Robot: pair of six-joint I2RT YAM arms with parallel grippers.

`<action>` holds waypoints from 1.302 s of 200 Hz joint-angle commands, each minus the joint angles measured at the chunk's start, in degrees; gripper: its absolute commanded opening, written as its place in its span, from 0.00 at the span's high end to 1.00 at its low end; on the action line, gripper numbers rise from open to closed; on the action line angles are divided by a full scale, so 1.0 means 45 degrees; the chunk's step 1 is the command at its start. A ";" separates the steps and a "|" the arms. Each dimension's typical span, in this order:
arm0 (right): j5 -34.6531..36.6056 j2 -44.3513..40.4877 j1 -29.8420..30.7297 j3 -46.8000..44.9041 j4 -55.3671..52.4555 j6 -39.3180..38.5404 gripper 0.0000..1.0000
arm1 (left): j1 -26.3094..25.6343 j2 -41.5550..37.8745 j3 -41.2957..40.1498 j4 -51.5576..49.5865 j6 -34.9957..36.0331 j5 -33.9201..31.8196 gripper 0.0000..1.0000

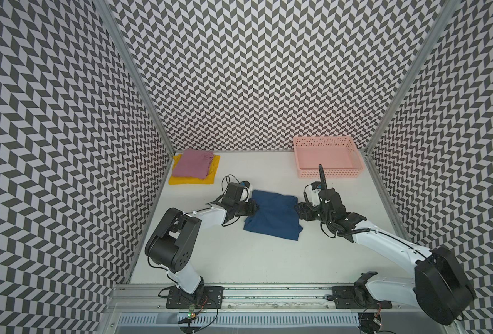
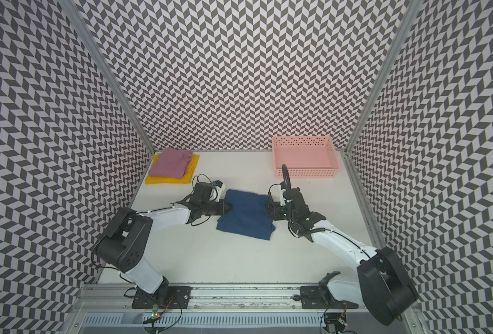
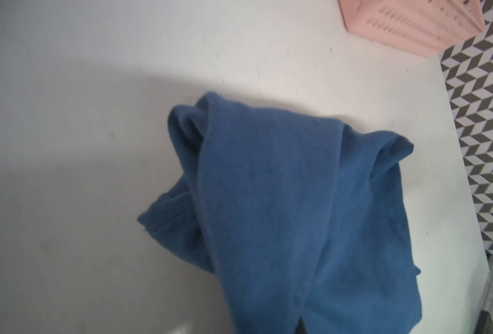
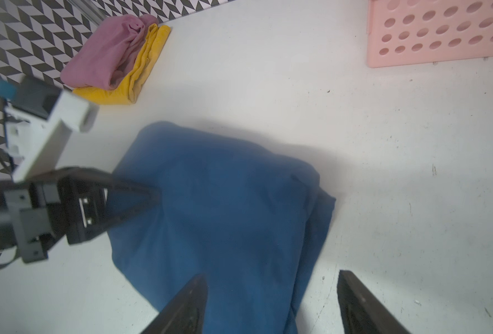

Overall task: Fold and stack t-shirts
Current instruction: Pick up the T-shirt from the center of the board, then place the T-shirt at the t-shirt.

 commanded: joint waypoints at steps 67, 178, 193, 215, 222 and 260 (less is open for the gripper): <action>-0.1009 0.0270 -0.0059 -0.0500 0.1923 -0.0003 0.29 | 0.1811 0.2019 0.6523 -0.5174 0.2295 -0.2732 1.00; -0.2023 0.1317 -0.0055 -0.0364 0.3129 0.0231 0.30 | 0.4249 0.5922 1.3672 -0.9580 0.4749 -0.3790 1.00; -0.2132 0.1410 -0.0065 -0.0365 0.3211 0.0254 0.30 | 0.4679 0.5903 1.3904 -0.9543 0.4841 -0.4019 1.00; -0.2257 0.1534 -0.0056 -0.0324 0.3273 0.0271 0.31 | 0.5238 0.6103 1.4509 -0.9600 0.4974 -0.3933 1.00; -0.2258 0.1552 -0.0061 -0.0324 0.3278 0.0256 0.31 | 0.5315 0.6200 1.4736 -0.9665 0.5038 -0.4033 1.00; -0.2384 0.1916 -0.0066 -0.0191 0.3375 0.0278 0.31 | 0.5299 0.7115 1.6355 -0.9725 0.5344 -0.4762 1.00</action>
